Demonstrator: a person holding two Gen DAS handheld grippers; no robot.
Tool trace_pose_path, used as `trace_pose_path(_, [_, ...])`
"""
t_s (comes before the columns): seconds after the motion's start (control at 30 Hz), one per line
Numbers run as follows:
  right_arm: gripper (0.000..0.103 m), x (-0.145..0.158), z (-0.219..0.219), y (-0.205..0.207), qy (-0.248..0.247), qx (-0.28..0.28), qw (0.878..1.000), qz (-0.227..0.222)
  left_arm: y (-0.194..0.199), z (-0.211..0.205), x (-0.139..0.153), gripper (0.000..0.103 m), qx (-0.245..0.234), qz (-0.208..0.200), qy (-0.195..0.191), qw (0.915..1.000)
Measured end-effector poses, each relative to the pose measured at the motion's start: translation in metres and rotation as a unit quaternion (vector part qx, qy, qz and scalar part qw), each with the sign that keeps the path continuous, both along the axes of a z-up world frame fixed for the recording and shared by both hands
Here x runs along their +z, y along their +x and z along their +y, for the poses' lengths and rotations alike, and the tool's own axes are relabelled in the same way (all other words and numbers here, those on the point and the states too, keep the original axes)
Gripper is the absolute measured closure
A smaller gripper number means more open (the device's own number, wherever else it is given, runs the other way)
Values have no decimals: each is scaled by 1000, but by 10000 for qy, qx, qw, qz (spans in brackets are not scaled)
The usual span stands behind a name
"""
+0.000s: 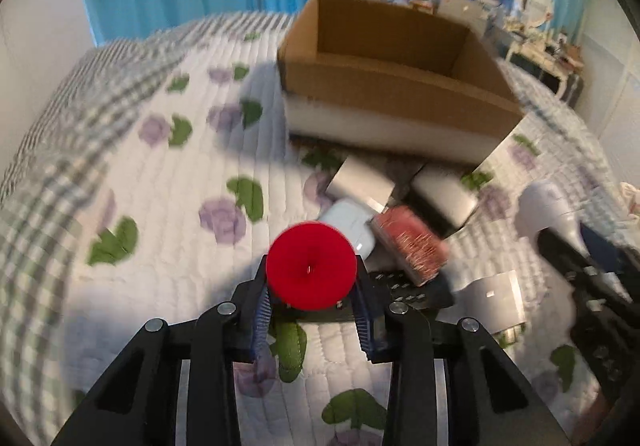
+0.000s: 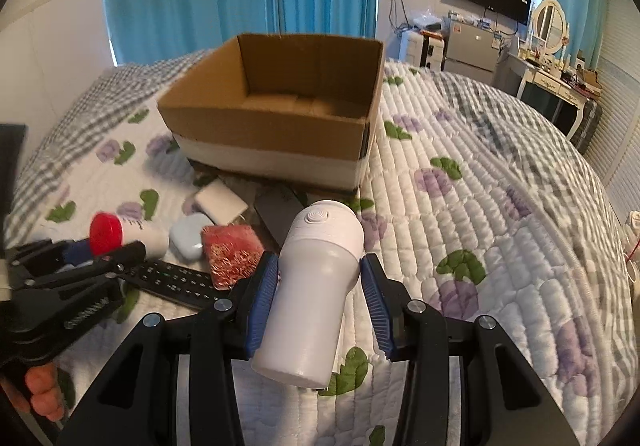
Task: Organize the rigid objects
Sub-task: 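Carry both bottles into the cardboard box and open both tools to release them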
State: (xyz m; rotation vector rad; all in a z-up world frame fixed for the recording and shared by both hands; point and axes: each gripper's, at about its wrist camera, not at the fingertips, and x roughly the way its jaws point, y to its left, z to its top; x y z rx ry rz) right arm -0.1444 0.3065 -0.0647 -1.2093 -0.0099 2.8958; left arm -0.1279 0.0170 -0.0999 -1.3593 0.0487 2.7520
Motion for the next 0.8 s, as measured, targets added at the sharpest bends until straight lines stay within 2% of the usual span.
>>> trace_pose_path(0.13, [60,19,-4,2,68,101,9998,127,4,0,41,67,-210,448,107,9987])
trace_pose_path(0.23, [60,49,-6,1,173,209,9988,398,4,4,73,67,-355,776,99,9963])
trace_pose_path(0.37, [60,97,-5,-15,45,390,9959,815,-17,5,111,67,-492,1080,151,9928])
trace_pose_path(0.5, [60,137,-6,-54,181,640,9914,1125,-53,11,136,67,-732,1282,48,9890])
trace_pose_path(0.63, [60,144,-9,-104,267,749,9892,1232,-100,22,135,67,-761,1244,-146,9892])
trace_pose_path(0.8, [60,104,3,-165,-6,592,9934,984,-154,43,99,67,-952,917,-150,9911])
